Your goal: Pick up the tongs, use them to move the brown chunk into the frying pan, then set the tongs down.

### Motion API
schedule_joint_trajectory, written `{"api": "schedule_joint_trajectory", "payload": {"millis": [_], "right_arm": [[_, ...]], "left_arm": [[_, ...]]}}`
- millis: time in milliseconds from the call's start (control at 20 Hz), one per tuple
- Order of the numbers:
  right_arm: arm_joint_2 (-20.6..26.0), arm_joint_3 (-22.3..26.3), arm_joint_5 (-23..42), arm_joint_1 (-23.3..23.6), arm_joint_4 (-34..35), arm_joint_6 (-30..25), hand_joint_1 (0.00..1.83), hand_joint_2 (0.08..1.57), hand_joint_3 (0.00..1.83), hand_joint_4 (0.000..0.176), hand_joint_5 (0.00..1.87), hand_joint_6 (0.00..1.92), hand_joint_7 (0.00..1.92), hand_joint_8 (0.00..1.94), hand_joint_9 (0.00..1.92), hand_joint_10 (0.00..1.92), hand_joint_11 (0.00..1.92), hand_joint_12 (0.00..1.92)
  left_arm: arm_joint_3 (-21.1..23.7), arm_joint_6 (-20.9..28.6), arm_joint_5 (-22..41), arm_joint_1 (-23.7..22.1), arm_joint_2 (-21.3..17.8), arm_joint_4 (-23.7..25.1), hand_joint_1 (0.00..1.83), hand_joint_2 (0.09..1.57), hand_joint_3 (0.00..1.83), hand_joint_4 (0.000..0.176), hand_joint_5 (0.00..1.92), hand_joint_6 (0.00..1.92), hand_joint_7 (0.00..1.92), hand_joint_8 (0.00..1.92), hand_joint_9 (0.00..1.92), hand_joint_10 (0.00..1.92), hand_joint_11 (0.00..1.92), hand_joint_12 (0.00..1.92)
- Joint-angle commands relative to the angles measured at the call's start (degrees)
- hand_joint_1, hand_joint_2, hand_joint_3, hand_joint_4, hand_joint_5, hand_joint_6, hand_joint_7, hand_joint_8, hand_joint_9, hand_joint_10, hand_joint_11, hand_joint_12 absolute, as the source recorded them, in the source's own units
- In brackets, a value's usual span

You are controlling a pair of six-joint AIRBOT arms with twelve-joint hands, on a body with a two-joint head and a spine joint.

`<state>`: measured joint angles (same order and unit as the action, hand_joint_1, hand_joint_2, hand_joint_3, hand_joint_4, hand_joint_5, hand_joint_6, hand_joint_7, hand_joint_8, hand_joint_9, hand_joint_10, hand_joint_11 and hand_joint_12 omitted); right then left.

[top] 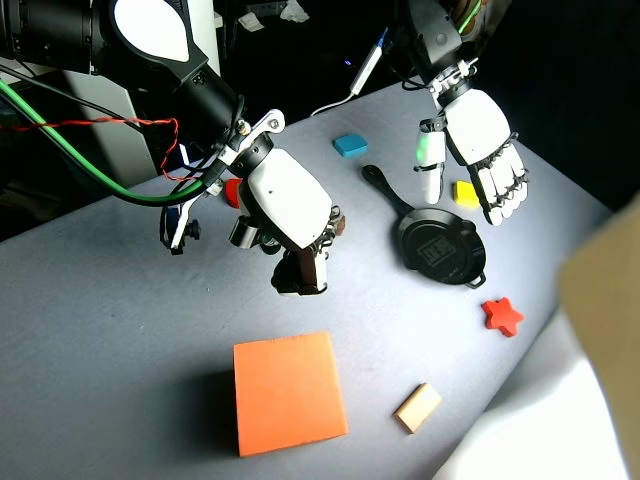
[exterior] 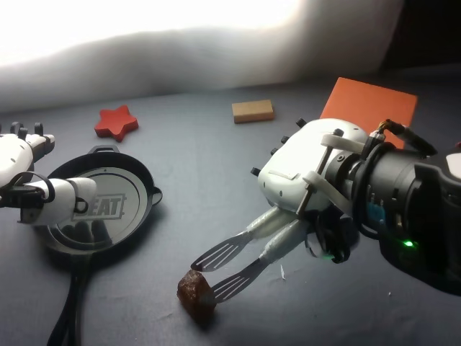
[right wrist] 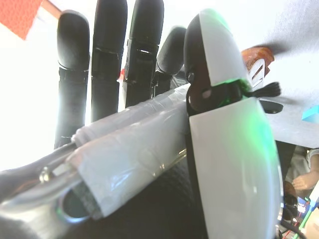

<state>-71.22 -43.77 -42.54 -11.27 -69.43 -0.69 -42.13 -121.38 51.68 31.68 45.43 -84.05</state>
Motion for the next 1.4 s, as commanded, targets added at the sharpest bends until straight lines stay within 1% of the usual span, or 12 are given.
{"api": "schedule_joint_trajectory", "payload": {"millis": [0, 100, 150, 200, 350, 450, 600, 650, 700, 800, 1250, 1350], "right_arm": [[-0.08, 0.23, 0.54, 0.31, -3.62, 0.54, 1.07, 1.2, 0.0, 0.0, 0.81, 1.24, 1.17, 0.01, 0.93, 0.59, 0.59, 1.38], [-0.51, 0.21, 0.46, -0.04, -3.62, 0.9, 1.06, 1.21, 0.0, 0.0, 0.8, 1.26, 1.14, 0.0, 0.92, 0.56, 0.59, 1.39], [-0.79, 0.21, 0.42, -0.15, -3.62, 1.07, 0.96, 1.18, 0.0, 0.0, 0.75, 0.81, 1.13, 0.0, 0.92, 0.54, 0.57, 1.38], [-0.99, 0.2, 0.37, -0.16, -3.62, 1.07, 0.92, 1.17, 0.0, 0.0, 0.79, 0.57, 1.13, 0.0, 0.93, 0.53, 0.58, 1.37], [-1.69, -0.07, 0.04, -0.2, -3.63, 0.99, 0.9, 1.16, 0.0, 0.0, 0.86, 0.35, 1.14, 0.0, 0.94, 0.51, 0.57, 1.39], [-2.0, -0.34, -0.08, -0.3, -3.63, 1.02, 0.9, 1.16, 0.0, 0.0, 0.86, 0.29, 1.12, 0.0, 0.93, 0.49, 0.54, 1.39], [-2.11, -0.54, 0.12, -0.64, -3.65, 1.04, 0.9, 1.16, 0.0, 0.0, 0.88, 0.21, 1.11, 0.0, 0.94, 0.46, 0.54, 1.4], [-2.18, -0.6, 0.29, -0.85, -3.71, 1.04, 0.9, 1.16, 0.0, 0.0, 0.89, 0.21, 1.12, 0.0, 0.94, 0.47, 0.54, 1.41], [-2.45, -0.77, 0.33, -1.21, -4.38, 1.03, 0.91, 1.15, 0.0, 0.0, 0.89, 0.2, 1.12, 0.0, 0.94, 0.48, 0.54, 1.39], [-3.13, -1.36, 0.36, -1.85, -6.2, 0.59, 0.91, 1.14, 0.0, 0.0, 0.9, 0.18, 1.12, 0.0, 0.95, 0.47, 0.56, 1.38], [-5.4, -3.63, 1.49, -1.7, -7.7, -1.24, 0.93, 1.15, 0.0, 0.0, 0.9, 0.15, 1.1, 0.0, 0.92, 0.51, 0.53, 1.4], [-5.72, -3.64, 1.93, -1.67, -8.0, -1.23, 0.91, 1.15, 0.0, 0.0, 0.89, 0.14, 1.09, 0.0, 0.9, 0.52, 0.5, 1.41]], "left_arm": [[-0.25, -0.02, 3.73, -0.06, -0.53, 3.46, 0.0, 1.28, 0.0, 0.026, 0.13, 0.0, 0.16, 0.0, 0.14, 0.0, 0.0, 0.28], [-0.25, -0.02, 3.74, -0.04, -0.5, 3.46, 0.0, 1.28, 0.0, 0.028, 0.12, 0.0, 0.14, 0.0, 0.12, 0.01, 0.0, 0.2], [-0.24, -0.02, 3.74, -0.01, -0.48, 3.46, 0.0, 1.28, 0.0, 0.031, 0.12, 0.0, 0.14, 0.0, 0.12, 0.0, 0.0, 0.2], [-0.24, -0.02, 3.74, 0.03, -0.48, 3.46, 0.0, 1.28, 0.0, 0.03, 0.14, 0.01, 0.16, 0.01, 0.13, 0.01, 0.0, 0.27], [-0.24, -0.02, 3.74, 0.06, -0.48, 3.46, 0.0, 1.29, 0.0, 0.024, 0.13, 0.0, 0.15, 0.0, 0.12, 0.0, 0.0, 0.24], [-0.23, -0.01, 3.74, 0.06, -0.48, 3.46, 0.01, 1.27, 0.0, 0.024, 0.14, 0.0, 0.16, 0.0, 0.14, 0.0, 0.0, 0.29], [-0.23, 0.05, 3.74, 0.02, -0.49, 3.46, 0.0, 1.28, 0.0, 0.024, 0.12, 0.0, 0.15, 0.0, 0.12, 0.01, 0.0, 0.23], [-0.23, 0.05, 3.74, -0.01, -0.49, 3.46, 0.0, 1.28, 0.0, 0.025, 0.11, 0.0, 0.15, 0.0, 0.12, 0.0, 0.0, 0.2], [-0.22, 0.06, 3.74, -0.05, -0.49, 3.46, 0.0, 1.27, 0.0, 0.027, 0.12, 0.0, 0.17, 0.0, 0.15, 0.01, 0.0, 0.27], [-0.21, 0.13, 3.74, -0.08, -0.49, 3.46, 0.0, 1.28, 0.0, 0.023, 0.14, 0.01, 0.17, 0.0, 0.14, 0.0, 0.0, 0.27], [-0.1, 0.13, 3.74, -0.07, -0.49, 3.46, 0.0, 1.28, 0.0, 0.028, 0.13, 0.0, 0.16, 0.0, 0.13, 0.0, 0.0, 0.23], [-0.05, 0.13, 3.74, -0.08, -0.49, 3.46, 0.0, 1.28, 0.0, 0.024, 0.12, 0.0, 0.15, 0.0, 0.13, 0.0, 0.0, 0.22]]}}
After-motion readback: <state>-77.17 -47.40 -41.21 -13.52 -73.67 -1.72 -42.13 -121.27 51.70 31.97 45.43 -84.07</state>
